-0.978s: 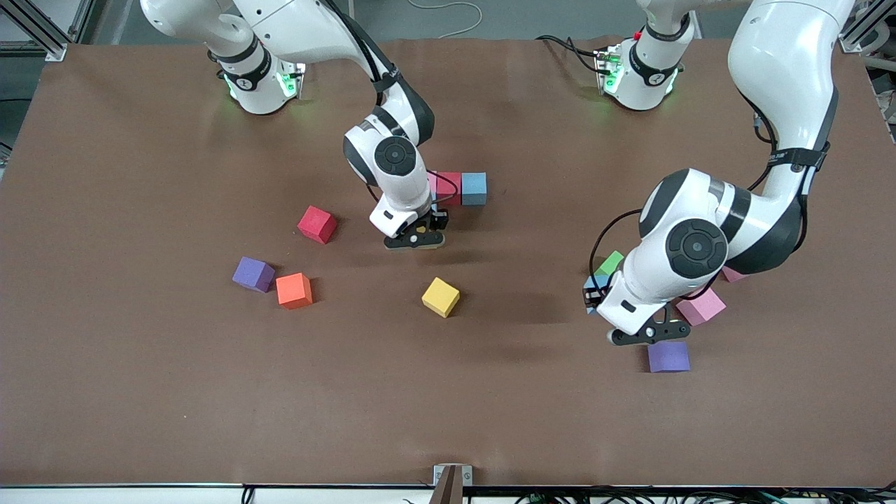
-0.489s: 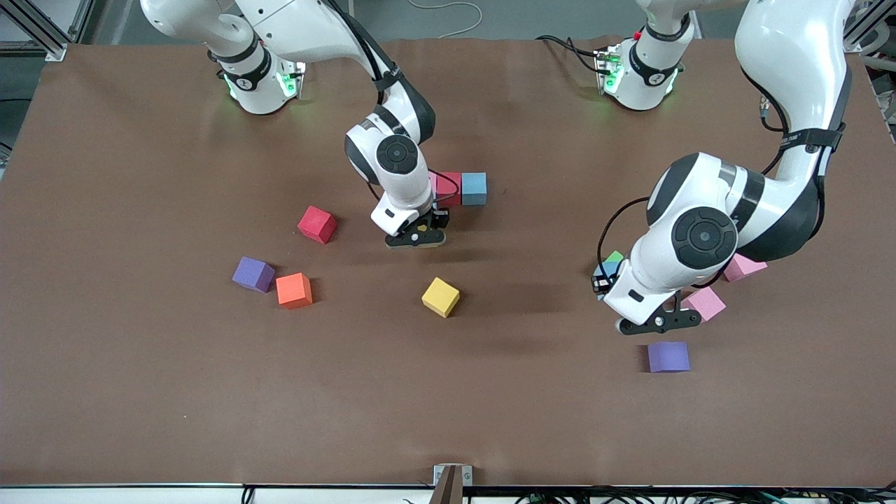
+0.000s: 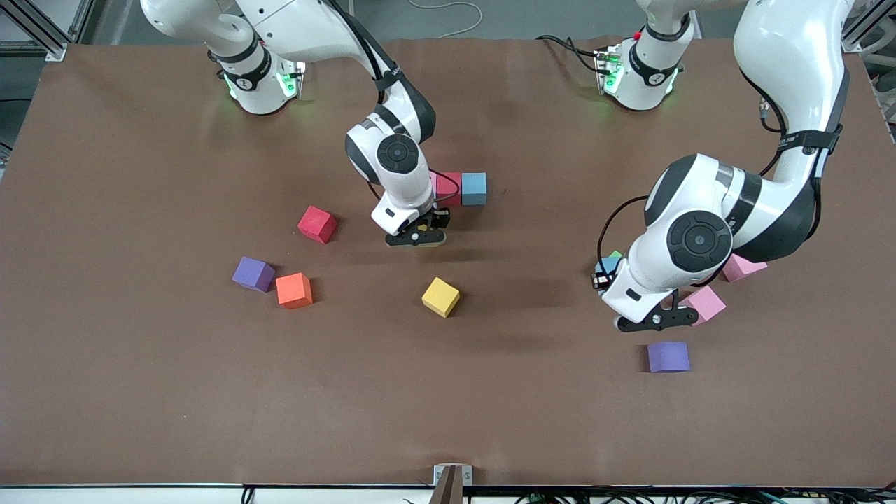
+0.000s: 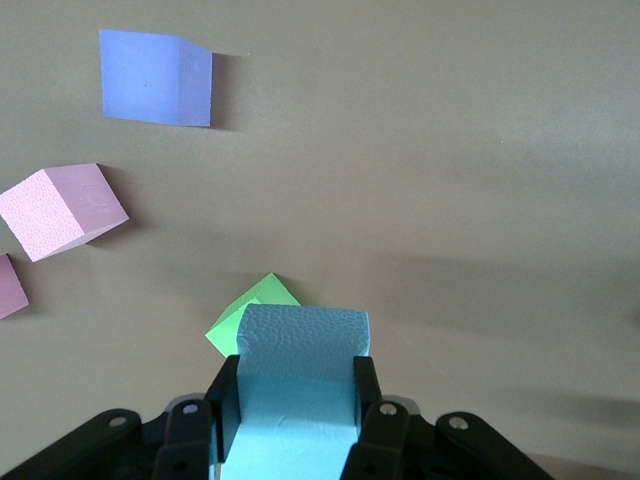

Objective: Arrange 11 blocks into digit 3

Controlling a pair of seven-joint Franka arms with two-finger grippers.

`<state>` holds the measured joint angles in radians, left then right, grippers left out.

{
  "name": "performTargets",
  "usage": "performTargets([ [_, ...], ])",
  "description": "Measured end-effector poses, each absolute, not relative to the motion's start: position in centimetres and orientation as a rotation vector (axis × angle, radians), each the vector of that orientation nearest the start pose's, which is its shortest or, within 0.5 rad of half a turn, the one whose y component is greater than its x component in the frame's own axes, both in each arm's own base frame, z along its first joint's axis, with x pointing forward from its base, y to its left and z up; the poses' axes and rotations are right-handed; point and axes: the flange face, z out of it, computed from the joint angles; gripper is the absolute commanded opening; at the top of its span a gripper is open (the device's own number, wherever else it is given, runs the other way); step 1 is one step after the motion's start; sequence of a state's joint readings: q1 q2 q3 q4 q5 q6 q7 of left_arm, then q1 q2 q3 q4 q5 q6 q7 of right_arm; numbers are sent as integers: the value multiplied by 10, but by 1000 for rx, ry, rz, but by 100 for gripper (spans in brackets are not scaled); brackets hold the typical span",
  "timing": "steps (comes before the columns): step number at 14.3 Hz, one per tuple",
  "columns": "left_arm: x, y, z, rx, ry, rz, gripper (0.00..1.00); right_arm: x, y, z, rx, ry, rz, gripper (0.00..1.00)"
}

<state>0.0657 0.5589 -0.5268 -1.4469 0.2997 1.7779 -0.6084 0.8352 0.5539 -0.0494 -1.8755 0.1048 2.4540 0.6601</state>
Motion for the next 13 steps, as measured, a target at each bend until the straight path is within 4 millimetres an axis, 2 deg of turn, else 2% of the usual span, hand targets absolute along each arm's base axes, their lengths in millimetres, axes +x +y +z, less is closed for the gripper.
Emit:
performTargets([
  [5, 646, -219, 383, -3035, -238, 185, 24, 451, 455, 217, -3092, -85, 12, 4],
  [9, 645, -222, 384, -3024, -324, 181, 24, 450, 455, 217, -3091, -85, 11, 17],
  [10, 645, -222, 384, -3025, -323, 181, 24, 450, 455, 217, -3091, -85, 11, 25],
  [11, 645, -223, 384, -3025, -324, 180, 24, 451, 455, 217, -3091, -85, 11, 70],
  [12, 645, -223, 384, -3024, -326, 180, 24, 451, 455, 217, -3091, -85, 10, 100],
  [13, 645, -223, 384, -3024, -328, 180, 24, 451, 455, 217, -3091, -84, 10, 100],
])
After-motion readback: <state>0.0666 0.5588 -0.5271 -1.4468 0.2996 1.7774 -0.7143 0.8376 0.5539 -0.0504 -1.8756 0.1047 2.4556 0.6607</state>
